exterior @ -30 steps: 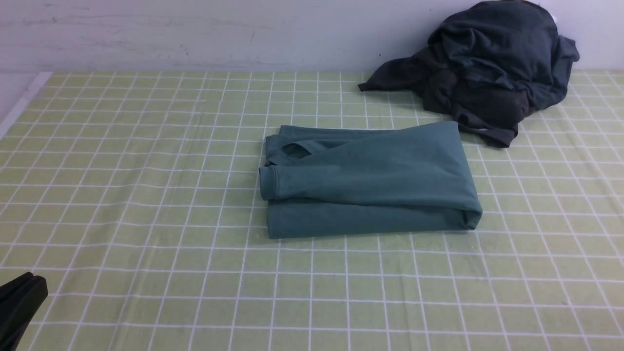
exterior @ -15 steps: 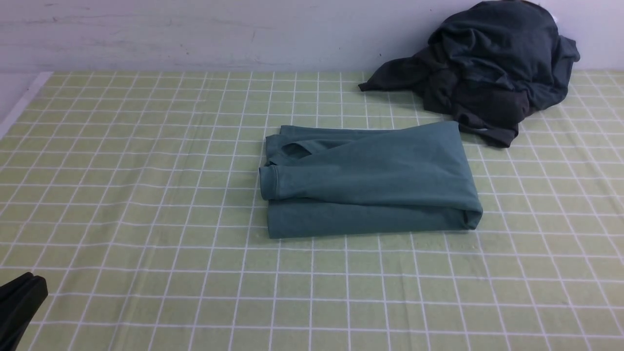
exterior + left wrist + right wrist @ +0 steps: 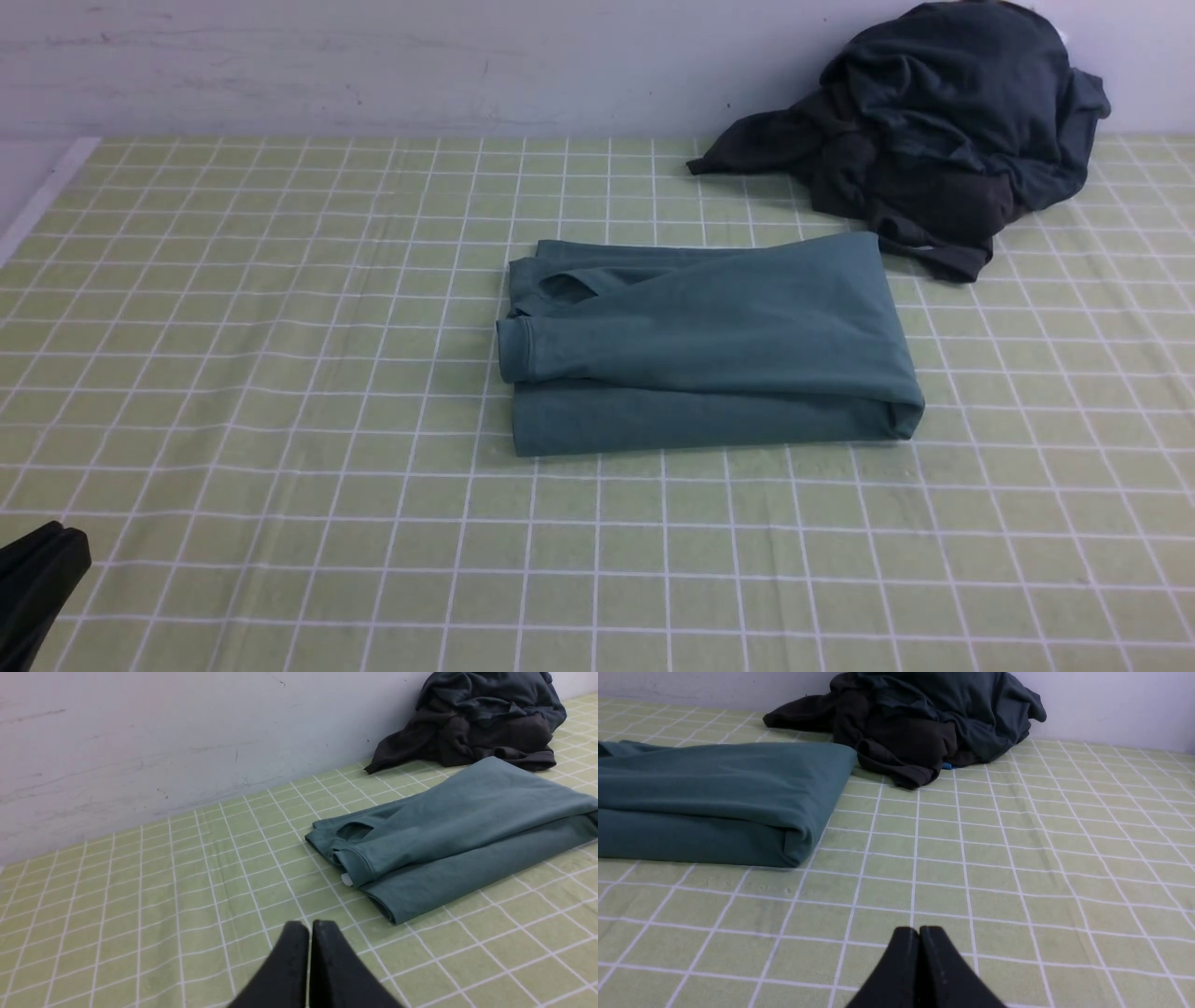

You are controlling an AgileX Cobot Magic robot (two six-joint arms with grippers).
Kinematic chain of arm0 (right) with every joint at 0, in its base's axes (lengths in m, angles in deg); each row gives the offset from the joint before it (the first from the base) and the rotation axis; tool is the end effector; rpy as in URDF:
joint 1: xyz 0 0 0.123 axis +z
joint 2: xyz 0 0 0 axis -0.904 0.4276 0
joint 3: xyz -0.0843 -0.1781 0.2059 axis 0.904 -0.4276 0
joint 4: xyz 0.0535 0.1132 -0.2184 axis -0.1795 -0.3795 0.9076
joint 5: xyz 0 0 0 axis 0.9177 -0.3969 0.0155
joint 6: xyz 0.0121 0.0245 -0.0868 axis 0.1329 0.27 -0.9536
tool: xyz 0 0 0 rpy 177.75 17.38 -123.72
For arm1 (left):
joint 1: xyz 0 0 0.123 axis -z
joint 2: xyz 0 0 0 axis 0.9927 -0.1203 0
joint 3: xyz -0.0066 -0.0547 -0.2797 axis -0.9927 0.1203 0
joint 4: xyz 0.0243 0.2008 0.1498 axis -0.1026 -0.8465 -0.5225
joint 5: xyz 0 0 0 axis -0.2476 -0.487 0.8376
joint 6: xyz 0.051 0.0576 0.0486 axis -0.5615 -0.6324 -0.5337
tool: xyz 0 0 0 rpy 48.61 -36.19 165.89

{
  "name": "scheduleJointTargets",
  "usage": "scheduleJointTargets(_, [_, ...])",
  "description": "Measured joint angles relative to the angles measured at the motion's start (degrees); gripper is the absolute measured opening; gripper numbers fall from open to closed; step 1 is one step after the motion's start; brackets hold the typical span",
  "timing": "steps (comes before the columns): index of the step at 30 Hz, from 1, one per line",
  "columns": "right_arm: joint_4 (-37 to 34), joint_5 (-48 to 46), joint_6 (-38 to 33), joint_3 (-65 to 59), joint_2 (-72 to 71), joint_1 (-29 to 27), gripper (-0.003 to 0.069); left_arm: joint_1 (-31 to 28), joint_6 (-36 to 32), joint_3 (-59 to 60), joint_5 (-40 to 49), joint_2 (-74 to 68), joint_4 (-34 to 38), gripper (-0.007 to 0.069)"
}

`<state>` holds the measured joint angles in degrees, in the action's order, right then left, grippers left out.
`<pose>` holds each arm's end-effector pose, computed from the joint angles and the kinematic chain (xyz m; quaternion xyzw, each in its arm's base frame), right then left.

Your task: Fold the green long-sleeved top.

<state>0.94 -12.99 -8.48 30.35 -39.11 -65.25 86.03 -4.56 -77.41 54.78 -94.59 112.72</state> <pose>0.0531 -0.0022 0.1740 0.0010 0.7986 -0.0168 0.6017 0.0496 -0.0242 0.2723 0.1625 0.7317 -0.0490 0.6601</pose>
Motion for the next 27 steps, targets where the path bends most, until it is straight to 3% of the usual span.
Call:
scheduleJointTargets(7, [0.0, 0.0, 0.0, 0.0, 0.0, 0.0, -0.0013, 0.0, 0.0, 2.5, -1.8, 1.8, 0.6, -0.0003])
scheduleJointTargets(12, [0.0, 0.0, 0.0, 0.0, 0.0, 0.0, -0.0013, -0.4, 2.8, 10.6, -10.8, 5.8, -11.6, -0.0003])
scheduleJointTargets(13, [0.0, 0.0, 0.0, 0.0, 0.0, -0.1, -0.0013, -0.6, 8.9, 14.0, -16.6, 7.6, -16.6, -0.0003])
scheduleJointTargets(14, [0.0, 0.0, 0.0, 0.0, 0.0, -0.1, -0.0013, -0.7, 9.7, 14.8, -17.3, 7.9, -17.6, -0.0003])
scheduleJointTargets(17, [0.0, -0.1, 0.0, 0.0, 0.0, -0.1, -0.0013, -1.3, 20.9, 18.4, -23.8, 8.5, -22.6, -0.0003])
scheduleJointTargets(21, [-0.2, -0.1, 0.0, 0.0, 0.0, -0.1, -0.0013, -3.0, 30.9, 18.8, -16.7, 8.5, -26.2, -0.0003])
scheduleJointTargets(23, [-0.2, -0.1, 0.0, 0.0, 0.0, -0.1, -0.0013, -3.2, 32.3, 18.9, -13.3, 8.5, -26.8, -0.0003])
scheduleJointTargets(24, [-0.2, -0.1, 0.0, 0.0, 0.0, -0.1, -0.0013, -3.4, 33.9, 19.0, -7.5, 8.5, -27.2, -0.0003])
scheduleJointTargets(27, [-0.2, -0.1, 0.1, 0.0, 0.0, -0.1, -0.0013, -3.5, 35.0, 18.7, -5.4, 8.5, -27.3, -0.0003])
